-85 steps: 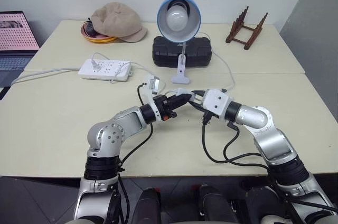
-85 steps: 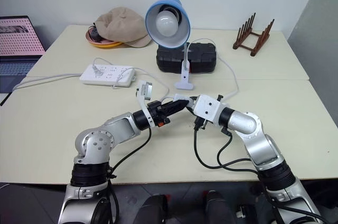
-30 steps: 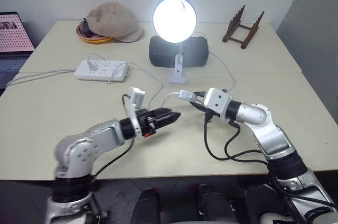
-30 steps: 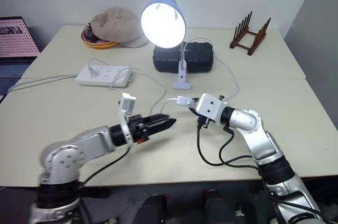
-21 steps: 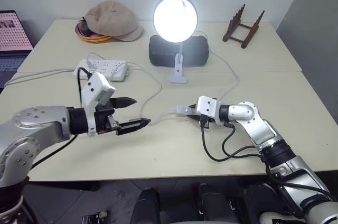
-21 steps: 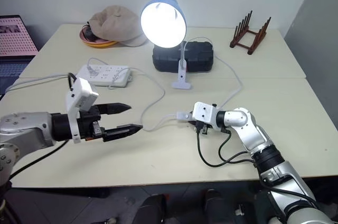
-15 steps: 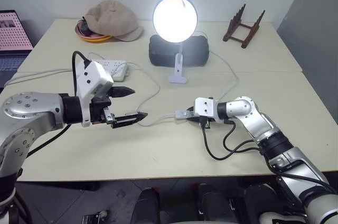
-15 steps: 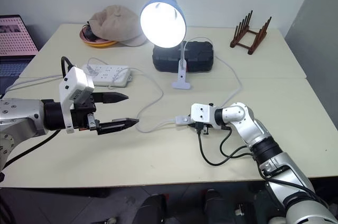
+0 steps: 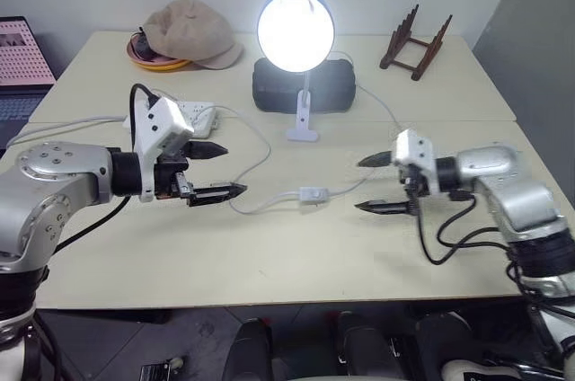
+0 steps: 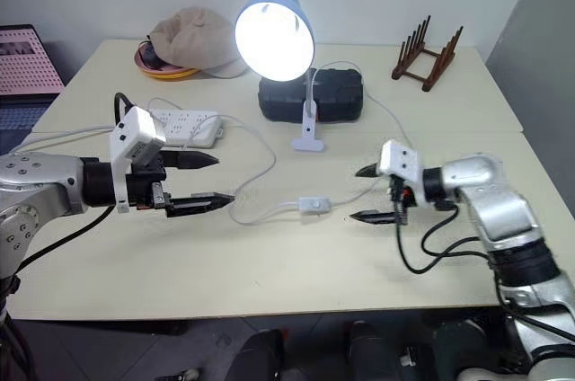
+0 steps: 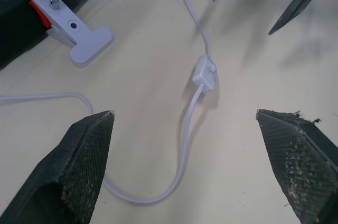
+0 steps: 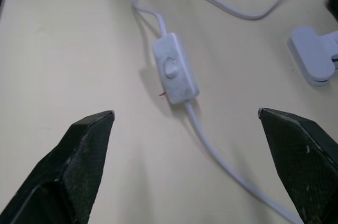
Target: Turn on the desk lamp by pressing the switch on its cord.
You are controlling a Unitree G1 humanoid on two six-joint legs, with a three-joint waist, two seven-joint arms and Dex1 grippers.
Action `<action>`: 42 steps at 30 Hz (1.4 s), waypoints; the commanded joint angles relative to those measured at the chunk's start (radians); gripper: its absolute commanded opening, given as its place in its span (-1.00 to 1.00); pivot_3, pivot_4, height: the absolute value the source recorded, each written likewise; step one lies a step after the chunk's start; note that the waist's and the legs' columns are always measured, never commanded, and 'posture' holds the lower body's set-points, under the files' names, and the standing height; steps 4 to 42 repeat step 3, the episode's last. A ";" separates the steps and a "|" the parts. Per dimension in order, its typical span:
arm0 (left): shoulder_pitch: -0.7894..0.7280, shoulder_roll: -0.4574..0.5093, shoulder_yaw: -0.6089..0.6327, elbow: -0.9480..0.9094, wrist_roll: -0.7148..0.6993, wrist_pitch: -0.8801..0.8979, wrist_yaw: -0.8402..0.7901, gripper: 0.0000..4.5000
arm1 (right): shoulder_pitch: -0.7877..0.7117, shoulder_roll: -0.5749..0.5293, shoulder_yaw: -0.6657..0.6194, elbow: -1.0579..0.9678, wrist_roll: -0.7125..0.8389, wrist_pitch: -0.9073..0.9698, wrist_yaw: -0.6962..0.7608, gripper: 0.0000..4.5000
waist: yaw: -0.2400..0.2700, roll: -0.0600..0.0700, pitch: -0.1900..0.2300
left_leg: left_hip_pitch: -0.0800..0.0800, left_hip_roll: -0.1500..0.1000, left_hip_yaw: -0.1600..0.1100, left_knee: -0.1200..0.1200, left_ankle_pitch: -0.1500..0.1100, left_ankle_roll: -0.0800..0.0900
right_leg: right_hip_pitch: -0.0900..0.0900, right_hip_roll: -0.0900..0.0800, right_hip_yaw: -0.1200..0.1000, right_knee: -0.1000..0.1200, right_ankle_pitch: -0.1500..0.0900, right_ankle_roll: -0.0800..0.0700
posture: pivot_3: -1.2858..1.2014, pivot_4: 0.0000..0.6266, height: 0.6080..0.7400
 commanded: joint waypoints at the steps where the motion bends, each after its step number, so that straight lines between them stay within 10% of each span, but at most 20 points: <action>1: -0.014 0.030 0.033 0.034 0.015 -0.025 -0.042 1.00 | 0.039 -0.038 -0.113 -0.139 0.118 0.160 -0.047 0.98 | 0.000 0.000 0.000 | 0.000 0.000 0.000 0.000 0.000 0.000 | 0.000 0.000 0.000 0.000 -0.001 -0.001 | 0.03 -0.52 1.00; 42: -0.019 0.034 0.031 0.047 0.025 -0.030 -0.052 1.00 | 0.061 -0.042 -0.124 -0.180 0.140 0.195 -0.071 0.98 | -0.003 0.000 0.000 | 0.000 0.000 0.001 0.000 0.000 0.000 | -0.001 0.000 0.000 0.000 -0.002 -0.003 | 0.03 -0.52 1.00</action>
